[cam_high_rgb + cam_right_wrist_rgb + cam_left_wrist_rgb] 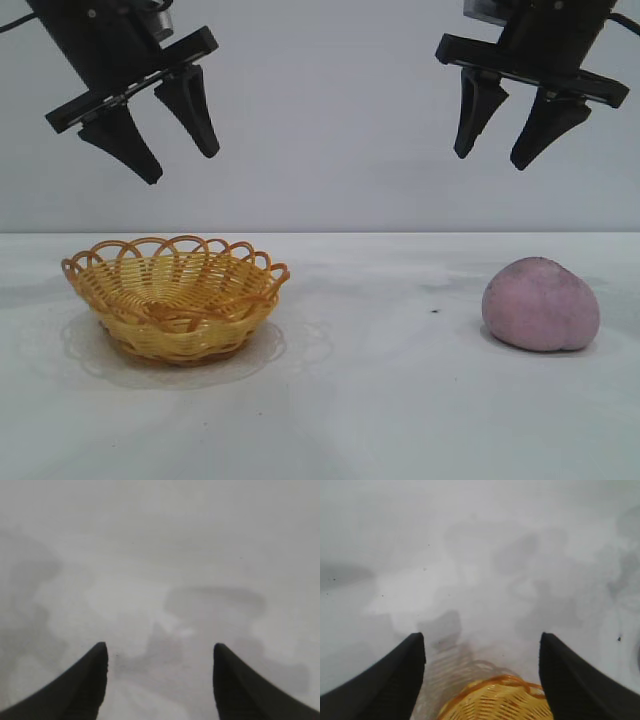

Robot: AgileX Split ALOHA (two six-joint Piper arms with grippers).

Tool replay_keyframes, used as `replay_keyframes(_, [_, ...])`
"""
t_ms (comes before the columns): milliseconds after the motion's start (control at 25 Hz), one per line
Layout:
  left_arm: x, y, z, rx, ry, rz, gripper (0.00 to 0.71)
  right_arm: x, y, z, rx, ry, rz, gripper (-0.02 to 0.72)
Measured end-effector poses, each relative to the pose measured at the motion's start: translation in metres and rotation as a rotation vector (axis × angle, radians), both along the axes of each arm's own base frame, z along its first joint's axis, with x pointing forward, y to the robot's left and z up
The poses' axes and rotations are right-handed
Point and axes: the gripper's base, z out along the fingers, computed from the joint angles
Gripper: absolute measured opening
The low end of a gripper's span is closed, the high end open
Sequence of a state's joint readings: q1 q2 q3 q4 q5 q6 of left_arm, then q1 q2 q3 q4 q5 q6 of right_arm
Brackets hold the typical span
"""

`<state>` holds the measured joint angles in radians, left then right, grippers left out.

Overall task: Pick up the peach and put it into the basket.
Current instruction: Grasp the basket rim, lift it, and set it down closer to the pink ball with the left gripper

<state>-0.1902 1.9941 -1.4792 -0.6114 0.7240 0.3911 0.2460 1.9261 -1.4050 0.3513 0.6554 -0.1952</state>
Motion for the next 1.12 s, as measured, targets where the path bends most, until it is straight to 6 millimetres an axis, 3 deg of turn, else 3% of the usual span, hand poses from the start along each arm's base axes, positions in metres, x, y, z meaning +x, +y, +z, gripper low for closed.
replay_keyframes(600, [-0.001,0.003,-0.002,0.047,-0.001,-0.027,0.482,0.000,0.000,0.000,-0.001,-0.001,0.002,0.404])
replay_keyframes(1120, [-0.015,0.012,-0.011,0.281,0.014,-0.385,0.482,-0.001,0.000,0.000,-0.002,0.007,0.004,0.404])
